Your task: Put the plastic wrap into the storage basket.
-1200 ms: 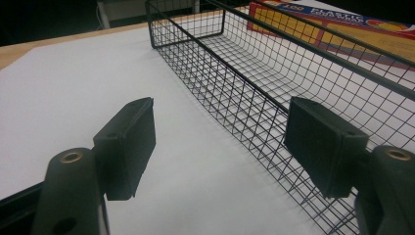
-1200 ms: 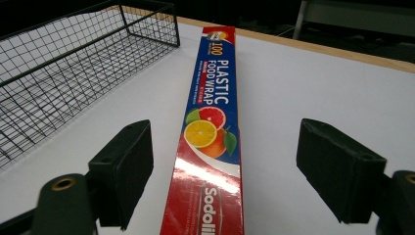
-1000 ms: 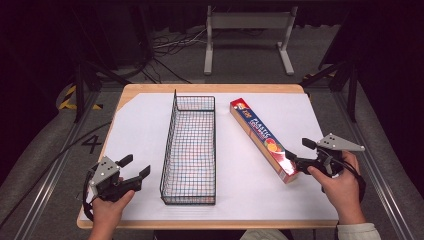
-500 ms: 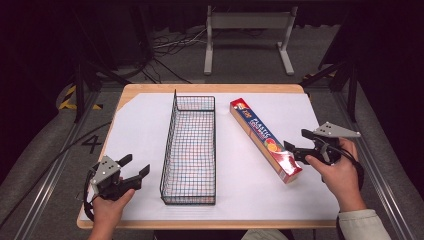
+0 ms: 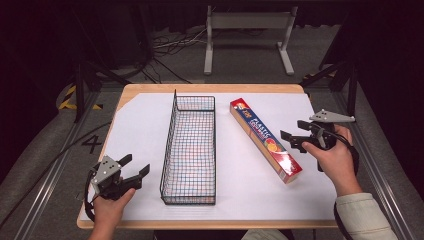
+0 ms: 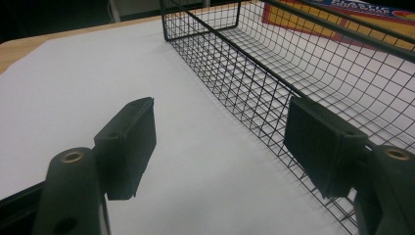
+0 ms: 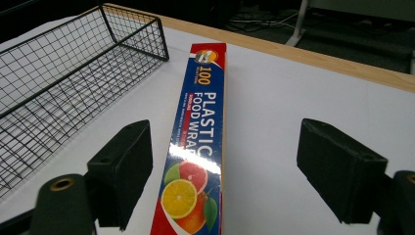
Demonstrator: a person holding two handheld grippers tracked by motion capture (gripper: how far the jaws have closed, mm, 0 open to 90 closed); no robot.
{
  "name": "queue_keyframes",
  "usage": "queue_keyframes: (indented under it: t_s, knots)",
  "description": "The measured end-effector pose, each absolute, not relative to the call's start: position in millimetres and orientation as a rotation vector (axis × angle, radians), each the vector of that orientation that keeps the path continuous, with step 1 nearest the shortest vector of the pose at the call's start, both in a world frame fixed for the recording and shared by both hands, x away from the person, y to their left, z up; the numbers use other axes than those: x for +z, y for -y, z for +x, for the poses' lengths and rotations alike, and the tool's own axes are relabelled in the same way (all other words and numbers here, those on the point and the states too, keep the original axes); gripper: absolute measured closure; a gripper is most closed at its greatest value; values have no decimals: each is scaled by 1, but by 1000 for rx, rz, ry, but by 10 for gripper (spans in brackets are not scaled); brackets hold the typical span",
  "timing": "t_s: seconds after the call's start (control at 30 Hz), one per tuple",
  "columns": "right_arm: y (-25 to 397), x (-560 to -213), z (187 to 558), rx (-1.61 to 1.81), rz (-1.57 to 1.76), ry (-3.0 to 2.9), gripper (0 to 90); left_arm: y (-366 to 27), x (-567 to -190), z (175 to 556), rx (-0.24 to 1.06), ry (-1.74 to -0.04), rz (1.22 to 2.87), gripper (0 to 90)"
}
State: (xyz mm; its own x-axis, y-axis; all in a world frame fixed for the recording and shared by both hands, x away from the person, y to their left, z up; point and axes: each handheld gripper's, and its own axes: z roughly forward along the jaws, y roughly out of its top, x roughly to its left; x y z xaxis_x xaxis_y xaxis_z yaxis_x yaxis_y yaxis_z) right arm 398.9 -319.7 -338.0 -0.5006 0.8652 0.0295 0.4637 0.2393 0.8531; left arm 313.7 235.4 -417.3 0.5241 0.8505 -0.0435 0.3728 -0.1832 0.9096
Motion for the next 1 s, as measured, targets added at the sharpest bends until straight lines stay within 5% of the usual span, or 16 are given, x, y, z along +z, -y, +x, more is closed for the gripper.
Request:
queue_keyframes:
  t_s: [1.0]
  knots:
    - [281,-356,456,1014,1244,-2256,191,-243,-424,309,610,-1053,1783,280]
